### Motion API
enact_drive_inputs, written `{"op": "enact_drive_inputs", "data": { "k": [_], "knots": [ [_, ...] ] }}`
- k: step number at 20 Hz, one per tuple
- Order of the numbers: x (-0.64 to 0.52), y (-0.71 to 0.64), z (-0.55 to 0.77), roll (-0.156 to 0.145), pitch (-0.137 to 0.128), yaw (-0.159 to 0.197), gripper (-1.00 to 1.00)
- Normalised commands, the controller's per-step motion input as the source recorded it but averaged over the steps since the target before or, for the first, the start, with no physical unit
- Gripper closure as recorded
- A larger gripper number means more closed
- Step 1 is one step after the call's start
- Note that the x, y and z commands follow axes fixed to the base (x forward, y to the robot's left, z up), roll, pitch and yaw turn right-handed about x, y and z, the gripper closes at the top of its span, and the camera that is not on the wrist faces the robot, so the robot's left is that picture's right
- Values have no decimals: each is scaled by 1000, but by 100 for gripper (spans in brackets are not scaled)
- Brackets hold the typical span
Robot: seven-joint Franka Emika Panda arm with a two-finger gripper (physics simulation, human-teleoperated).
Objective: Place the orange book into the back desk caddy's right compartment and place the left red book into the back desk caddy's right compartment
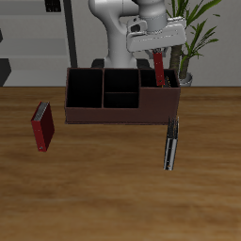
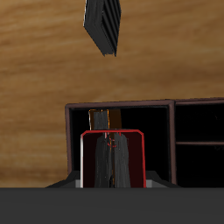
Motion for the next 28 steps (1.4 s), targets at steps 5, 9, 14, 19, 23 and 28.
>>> {"op": "enact_drive_inputs", "data": {
  "k": [5,9,14,19,23,28],
  "knots": [
    [61,-122,-101,-21,13,12,100],
    [133,-133,-165,-19,58,-32,100],
    [52,0,-155,5,47,-3,100],
    [33,-56,-23,-3,-2,6,100],
    [15,-75,-5,-18,-21,19,100],
    [-141,-37,100,-18,-101,58,100]
  ]
}}
